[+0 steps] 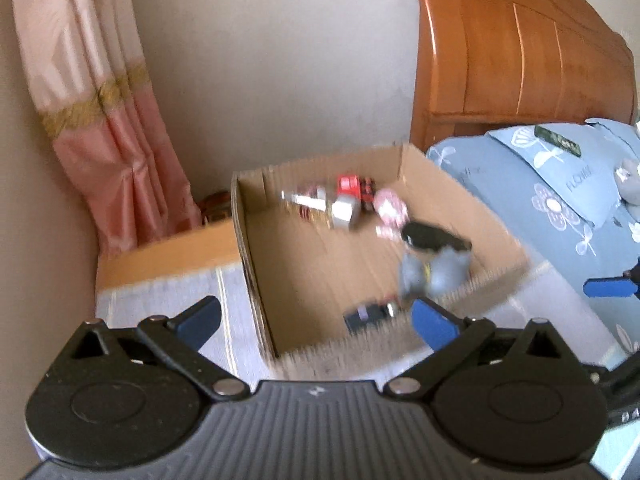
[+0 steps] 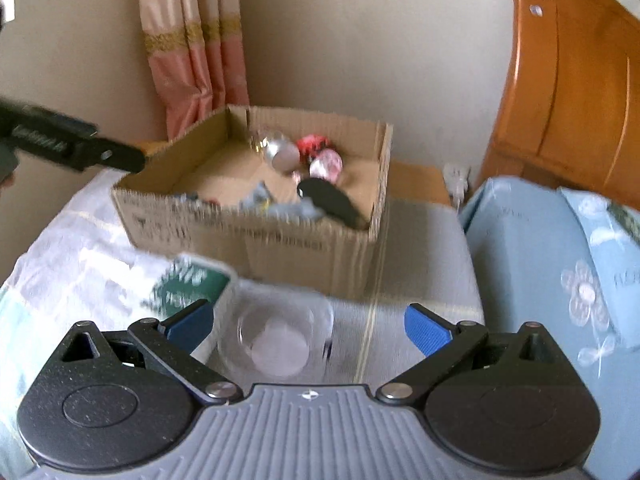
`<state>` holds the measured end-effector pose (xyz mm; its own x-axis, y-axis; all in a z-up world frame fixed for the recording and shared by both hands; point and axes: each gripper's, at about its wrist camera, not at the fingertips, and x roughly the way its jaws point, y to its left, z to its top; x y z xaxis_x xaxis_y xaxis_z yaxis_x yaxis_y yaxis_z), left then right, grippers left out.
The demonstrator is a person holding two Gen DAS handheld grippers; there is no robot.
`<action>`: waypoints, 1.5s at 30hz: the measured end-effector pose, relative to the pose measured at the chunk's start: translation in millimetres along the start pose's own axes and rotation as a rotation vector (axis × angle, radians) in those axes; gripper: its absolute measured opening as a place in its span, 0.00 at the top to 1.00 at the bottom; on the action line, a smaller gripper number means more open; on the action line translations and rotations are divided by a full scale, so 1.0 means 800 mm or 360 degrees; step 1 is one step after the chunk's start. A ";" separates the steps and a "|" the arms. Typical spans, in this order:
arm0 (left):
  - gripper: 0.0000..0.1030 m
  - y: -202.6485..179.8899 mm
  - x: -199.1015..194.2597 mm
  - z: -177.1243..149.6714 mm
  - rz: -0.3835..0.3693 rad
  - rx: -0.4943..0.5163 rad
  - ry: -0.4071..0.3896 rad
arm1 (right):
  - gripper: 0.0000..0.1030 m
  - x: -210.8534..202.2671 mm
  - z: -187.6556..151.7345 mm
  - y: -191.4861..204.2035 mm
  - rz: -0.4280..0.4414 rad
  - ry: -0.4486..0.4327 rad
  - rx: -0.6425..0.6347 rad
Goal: Organize rigid objects
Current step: 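Move the left tool to the light-blue round case and the right tool to the clear container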
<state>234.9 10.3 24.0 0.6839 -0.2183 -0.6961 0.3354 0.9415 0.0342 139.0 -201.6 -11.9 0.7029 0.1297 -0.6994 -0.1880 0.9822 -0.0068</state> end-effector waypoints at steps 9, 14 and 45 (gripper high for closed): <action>0.02 -0.020 -0.026 -0.080 0.0069 -0.0048 -0.0021 | 0.00 0.010 -0.045 0.008 -0.0050 0.0086 0.0009; 0.02 -0.042 -0.034 -0.113 -0.0025 -0.0062 0.0054 | 0.00 0.026 -0.057 0.015 -0.0052 0.0111 -0.0040; 0.01 -0.061 0.007 -0.167 0.0048 -0.0154 0.0262 | 0.00 0.051 -0.075 0.003 0.0005 0.0073 -0.0031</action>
<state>135.8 -2.7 -77.3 0.5747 -0.1520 -0.8041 0.2470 0.9690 -0.0066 125.8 -202.1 -83.5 0.6701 0.1260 -0.7315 -0.2038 0.9788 -0.0182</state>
